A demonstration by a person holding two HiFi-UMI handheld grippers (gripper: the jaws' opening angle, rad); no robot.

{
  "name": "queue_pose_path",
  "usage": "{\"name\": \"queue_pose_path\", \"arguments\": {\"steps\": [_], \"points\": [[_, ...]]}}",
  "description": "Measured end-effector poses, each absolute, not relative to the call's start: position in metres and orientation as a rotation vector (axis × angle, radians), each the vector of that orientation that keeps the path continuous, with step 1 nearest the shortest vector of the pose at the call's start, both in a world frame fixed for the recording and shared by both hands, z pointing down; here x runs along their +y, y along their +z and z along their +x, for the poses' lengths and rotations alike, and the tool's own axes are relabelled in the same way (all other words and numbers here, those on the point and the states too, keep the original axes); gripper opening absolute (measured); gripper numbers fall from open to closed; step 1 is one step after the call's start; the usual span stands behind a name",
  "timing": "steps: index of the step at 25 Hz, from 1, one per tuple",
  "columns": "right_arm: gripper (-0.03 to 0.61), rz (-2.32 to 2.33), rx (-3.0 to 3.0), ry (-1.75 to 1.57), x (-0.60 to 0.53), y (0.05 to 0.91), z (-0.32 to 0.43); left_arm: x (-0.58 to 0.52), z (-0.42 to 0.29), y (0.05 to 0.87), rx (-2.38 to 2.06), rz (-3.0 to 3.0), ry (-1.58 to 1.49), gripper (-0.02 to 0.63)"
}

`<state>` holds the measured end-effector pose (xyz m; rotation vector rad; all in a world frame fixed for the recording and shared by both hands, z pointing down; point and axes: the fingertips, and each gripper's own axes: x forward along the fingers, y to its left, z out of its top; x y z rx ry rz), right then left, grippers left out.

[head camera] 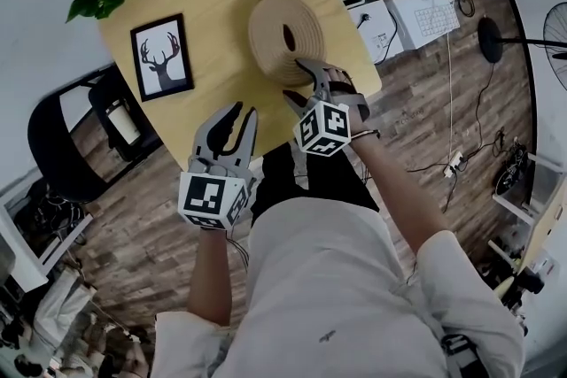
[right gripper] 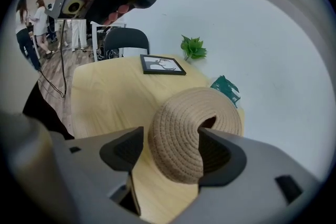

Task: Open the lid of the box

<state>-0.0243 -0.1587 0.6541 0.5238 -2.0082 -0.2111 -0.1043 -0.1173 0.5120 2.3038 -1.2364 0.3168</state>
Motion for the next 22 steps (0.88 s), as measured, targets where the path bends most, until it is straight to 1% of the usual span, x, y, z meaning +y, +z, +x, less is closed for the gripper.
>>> {"name": "queue_pose_path", "arguments": {"steps": [5,9,12,22], "points": [[0.307,0.547,-1.995,-0.237,-0.165,0.66,-0.025,-0.119,-0.105,0.518,-1.236,2.299,0.32,0.077],[0.267,0.556,-2.001,-0.231,-0.164,0.665,-0.027,-0.116,-0.108,0.522,-1.241,2.285,0.322,0.077],[0.253,0.562,-2.007,-0.226,-0.163,0.665,-0.028,-0.113,-0.11,0.524,-1.246,2.275,0.323,0.077],[0.235,0.57,-2.03,-0.175,-0.16,0.662,-0.027,-0.105,-0.111,0.521,-1.254,2.273,0.32,0.077]]}}
